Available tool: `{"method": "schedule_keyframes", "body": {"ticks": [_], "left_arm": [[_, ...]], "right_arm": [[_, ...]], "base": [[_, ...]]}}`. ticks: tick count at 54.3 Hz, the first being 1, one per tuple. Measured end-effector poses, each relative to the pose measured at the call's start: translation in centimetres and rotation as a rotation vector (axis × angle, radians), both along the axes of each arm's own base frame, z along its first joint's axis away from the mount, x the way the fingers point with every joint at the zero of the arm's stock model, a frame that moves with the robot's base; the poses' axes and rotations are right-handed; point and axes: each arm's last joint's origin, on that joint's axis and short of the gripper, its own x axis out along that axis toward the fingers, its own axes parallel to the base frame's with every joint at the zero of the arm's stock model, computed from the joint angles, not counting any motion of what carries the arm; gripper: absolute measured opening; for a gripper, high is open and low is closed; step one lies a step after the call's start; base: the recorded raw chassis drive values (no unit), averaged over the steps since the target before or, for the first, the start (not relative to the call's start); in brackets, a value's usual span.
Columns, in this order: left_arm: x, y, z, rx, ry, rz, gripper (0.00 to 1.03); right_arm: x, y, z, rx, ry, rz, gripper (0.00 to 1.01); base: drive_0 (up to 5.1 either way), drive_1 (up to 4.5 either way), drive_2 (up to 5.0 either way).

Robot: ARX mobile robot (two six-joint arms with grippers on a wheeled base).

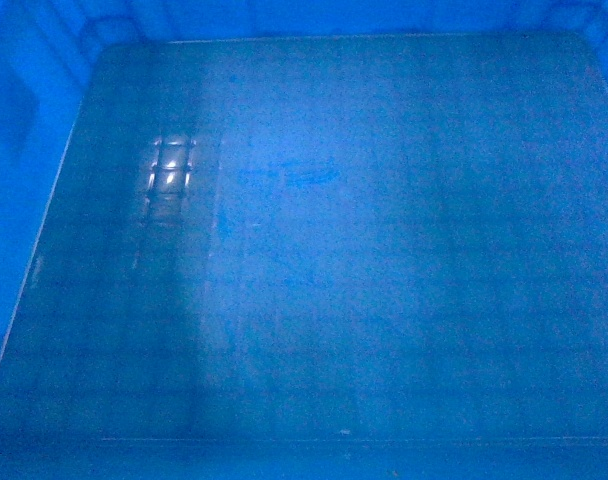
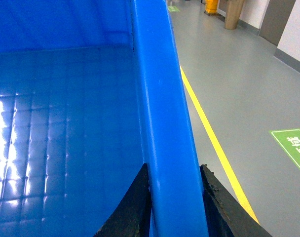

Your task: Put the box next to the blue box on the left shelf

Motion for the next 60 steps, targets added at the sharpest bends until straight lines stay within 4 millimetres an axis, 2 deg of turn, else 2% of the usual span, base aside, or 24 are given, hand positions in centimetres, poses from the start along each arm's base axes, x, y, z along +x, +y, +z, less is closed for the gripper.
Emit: {"method": "schedule_keyframes", "body": {"ticks": [60], "left_arm": [[0.0, 0.0, 0.0, 0.0, 0.0, 0.0, 0.13]], "right_arm": [[0.0, 0.0, -0.02, 0.0, 0.001, 0.0, 0.2]], "base": [[0.0, 4.27, -4.3]]}}
